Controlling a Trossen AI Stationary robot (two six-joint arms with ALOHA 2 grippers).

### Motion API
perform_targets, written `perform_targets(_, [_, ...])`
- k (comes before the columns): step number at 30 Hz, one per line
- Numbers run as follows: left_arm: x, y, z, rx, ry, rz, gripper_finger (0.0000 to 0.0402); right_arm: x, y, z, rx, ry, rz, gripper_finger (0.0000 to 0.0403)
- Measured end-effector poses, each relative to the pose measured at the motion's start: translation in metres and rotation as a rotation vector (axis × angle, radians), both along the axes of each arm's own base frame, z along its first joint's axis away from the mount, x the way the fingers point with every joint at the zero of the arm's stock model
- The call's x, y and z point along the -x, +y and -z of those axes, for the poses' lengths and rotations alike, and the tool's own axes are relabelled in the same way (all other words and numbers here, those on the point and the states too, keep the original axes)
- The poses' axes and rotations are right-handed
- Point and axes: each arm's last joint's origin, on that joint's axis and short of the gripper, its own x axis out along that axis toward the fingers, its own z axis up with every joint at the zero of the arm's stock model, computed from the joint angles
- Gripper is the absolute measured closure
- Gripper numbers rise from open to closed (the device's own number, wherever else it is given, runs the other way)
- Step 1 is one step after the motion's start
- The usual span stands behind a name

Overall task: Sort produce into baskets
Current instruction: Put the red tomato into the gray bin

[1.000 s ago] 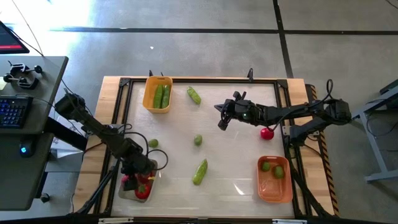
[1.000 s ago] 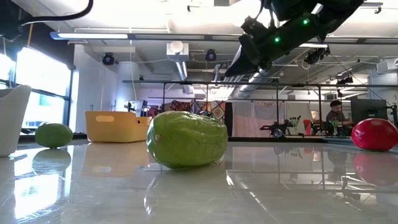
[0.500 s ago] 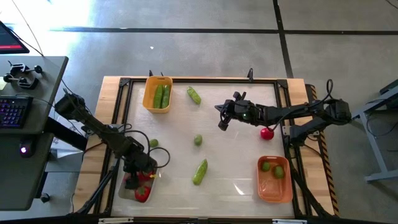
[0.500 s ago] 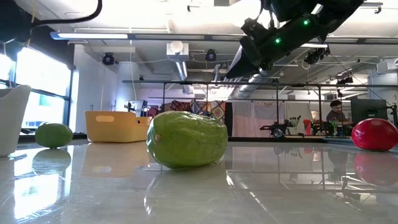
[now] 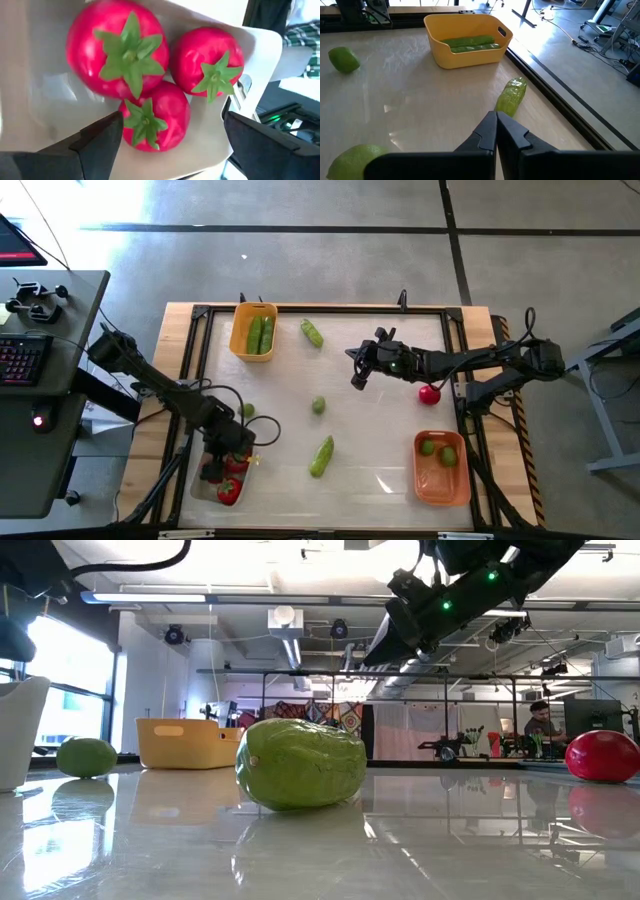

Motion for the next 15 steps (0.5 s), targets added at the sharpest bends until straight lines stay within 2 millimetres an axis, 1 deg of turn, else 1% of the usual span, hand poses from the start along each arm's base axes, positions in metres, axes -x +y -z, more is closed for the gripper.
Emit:
perform_targets(3, [-0.001,0.001,0.0,-0.002,-0.02,0.014,0.0074,0.0,0.0,0.0,0.0,0.0,0.0,0.0403])
perform_targets(7, [0.0,0.003,0.001,-0.053,-0.025,0.008,0.0095,0.0,0.0,0.0,0.0,0.001,0.0,0.0403])
perform_targets(11, [0.005,0.005,0.003,-0.16,-0.014,-0.006,0.0133,0.0,0.0,0.0,0.003,0.002,-0.001,0.0403])
perform_targets(15, [0.011,0.002,0.004,-0.236,-0.019,-0.001,0.0184,0.0,0.0,0.0,0.004,0.003,-0.001,0.0403])
